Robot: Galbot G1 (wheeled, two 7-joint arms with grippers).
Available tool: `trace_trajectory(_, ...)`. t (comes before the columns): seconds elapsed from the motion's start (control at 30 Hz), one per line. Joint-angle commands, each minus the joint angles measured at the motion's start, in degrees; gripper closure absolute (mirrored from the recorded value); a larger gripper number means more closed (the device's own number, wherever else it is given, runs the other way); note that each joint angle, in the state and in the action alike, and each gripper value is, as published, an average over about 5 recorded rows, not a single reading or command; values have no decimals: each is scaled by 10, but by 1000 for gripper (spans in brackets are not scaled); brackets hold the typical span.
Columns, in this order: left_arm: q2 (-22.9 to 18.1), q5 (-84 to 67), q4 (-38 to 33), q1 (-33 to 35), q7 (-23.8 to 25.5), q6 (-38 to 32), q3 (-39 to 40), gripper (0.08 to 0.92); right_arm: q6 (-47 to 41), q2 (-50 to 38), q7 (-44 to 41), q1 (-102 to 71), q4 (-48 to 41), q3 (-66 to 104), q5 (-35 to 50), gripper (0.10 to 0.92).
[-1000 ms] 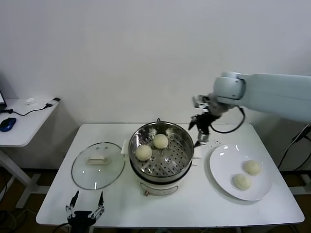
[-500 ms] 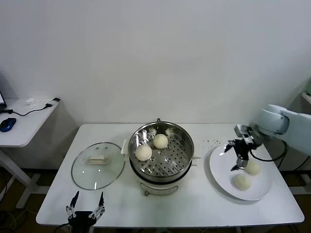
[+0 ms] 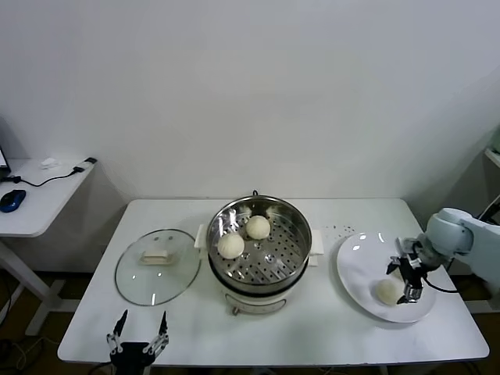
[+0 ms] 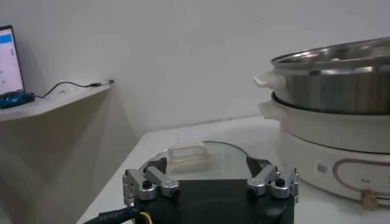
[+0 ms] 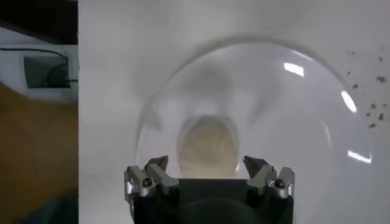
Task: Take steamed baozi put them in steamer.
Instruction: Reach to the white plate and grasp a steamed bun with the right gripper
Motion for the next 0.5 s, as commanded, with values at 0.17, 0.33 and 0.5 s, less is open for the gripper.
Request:
trace_trajectory(0.17,-1,-3,6,0,0,-4,-4,177,5,38,7,-69,-51,49,-35,203)
trace_trajectory(0.33,-1,-3,8,0,0,-4,-3,177,8,41,2,-67,-57,50,-36,207)
trace_trajectory(0.5,1,2,10,-1,0,-4,-2,177,8,44,0,-67,-60,53,-34,301)
